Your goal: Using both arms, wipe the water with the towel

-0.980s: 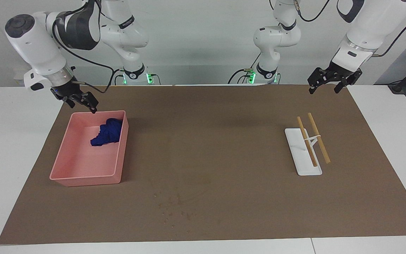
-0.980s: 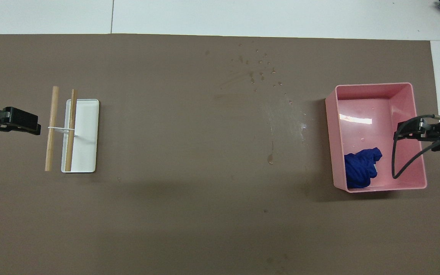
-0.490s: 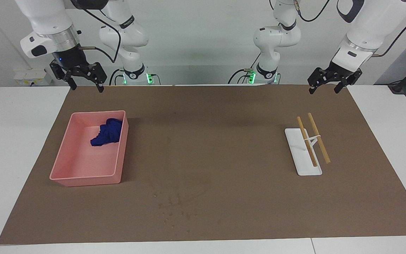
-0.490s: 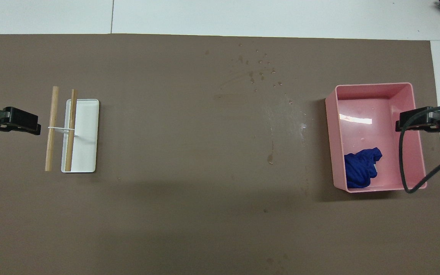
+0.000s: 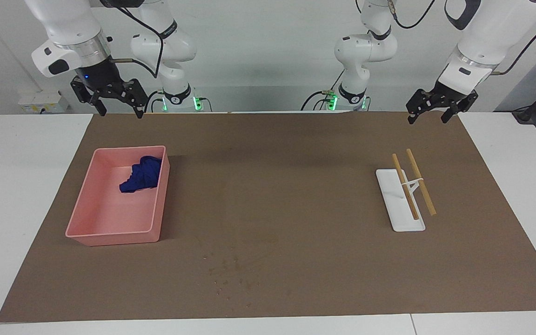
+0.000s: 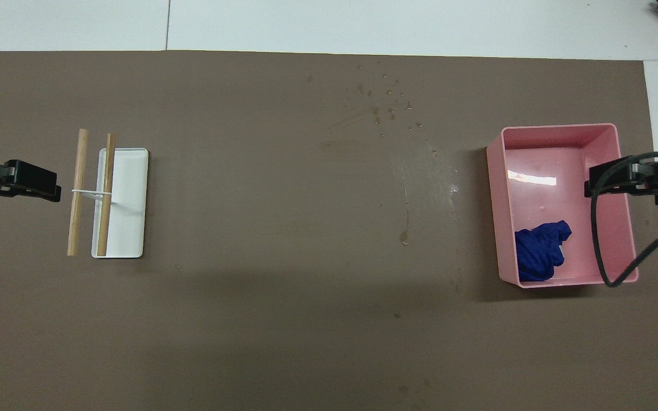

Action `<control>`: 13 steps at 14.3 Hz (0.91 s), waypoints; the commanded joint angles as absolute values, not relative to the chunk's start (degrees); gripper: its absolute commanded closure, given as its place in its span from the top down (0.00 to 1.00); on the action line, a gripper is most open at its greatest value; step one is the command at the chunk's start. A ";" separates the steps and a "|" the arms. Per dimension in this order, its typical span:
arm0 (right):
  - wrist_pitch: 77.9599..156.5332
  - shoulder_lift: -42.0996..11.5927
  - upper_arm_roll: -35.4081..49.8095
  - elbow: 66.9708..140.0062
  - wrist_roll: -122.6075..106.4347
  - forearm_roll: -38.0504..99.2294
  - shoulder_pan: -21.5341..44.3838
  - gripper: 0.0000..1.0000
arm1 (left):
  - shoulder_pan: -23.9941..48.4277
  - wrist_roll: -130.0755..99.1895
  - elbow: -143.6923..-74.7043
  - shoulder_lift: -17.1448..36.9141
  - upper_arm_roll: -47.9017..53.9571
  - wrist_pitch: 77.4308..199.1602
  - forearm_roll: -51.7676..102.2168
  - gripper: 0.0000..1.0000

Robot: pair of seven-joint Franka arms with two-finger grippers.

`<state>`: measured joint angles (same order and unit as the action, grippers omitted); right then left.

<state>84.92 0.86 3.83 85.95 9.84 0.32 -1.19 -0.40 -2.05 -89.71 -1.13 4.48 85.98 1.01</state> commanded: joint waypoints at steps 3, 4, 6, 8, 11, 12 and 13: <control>84.55 -0.97 4.22 84.90 8.88 -1.32 -2.19 0.97 | -0.97 -1.85 -91.05 -2.11 5.01 86.92 0.18 1.00; 84.20 -0.88 4.22 85.08 8.88 -1.32 -2.28 0.97 | -0.97 -1.85 -91.05 -2.11 5.01 86.92 0.18 1.00; 82.71 -0.36 4.13 85.52 8.79 -1.14 -2.29 0.98 | -0.97 -1.85 -91.05 -2.11 5.01 86.92 0.18 1.00; 82.61 -0.09 4.13 86.13 9.23 -1.06 -2.20 0.98 | -0.97 -1.85 -91.05 -2.11 5.01 86.92 0.18 1.00; 83.75 0.79 4.04 87.88 9.40 -1.05 -2.37 0.98 | -0.97 -1.84 -91.05 -2.11 5.01 86.92 0.18 1.00; 84.54 0.79 3.96 88.06 9.23 -1.23 -2.46 0.98 | -0.97 -1.85 -91.05 -2.11 5.01 86.92 0.18 1.00; 84.64 0.79 3.96 87.98 9.14 -1.23 -2.72 0.98 | -0.97 -1.85 -91.05 -2.11 5.01 86.92 0.18 1.00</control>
<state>83.31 -0.80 3.68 85.85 9.84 0.30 -1.91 -0.40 -2.05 -89.71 -1.13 4.48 85.98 1.01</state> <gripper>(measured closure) 0.018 0.000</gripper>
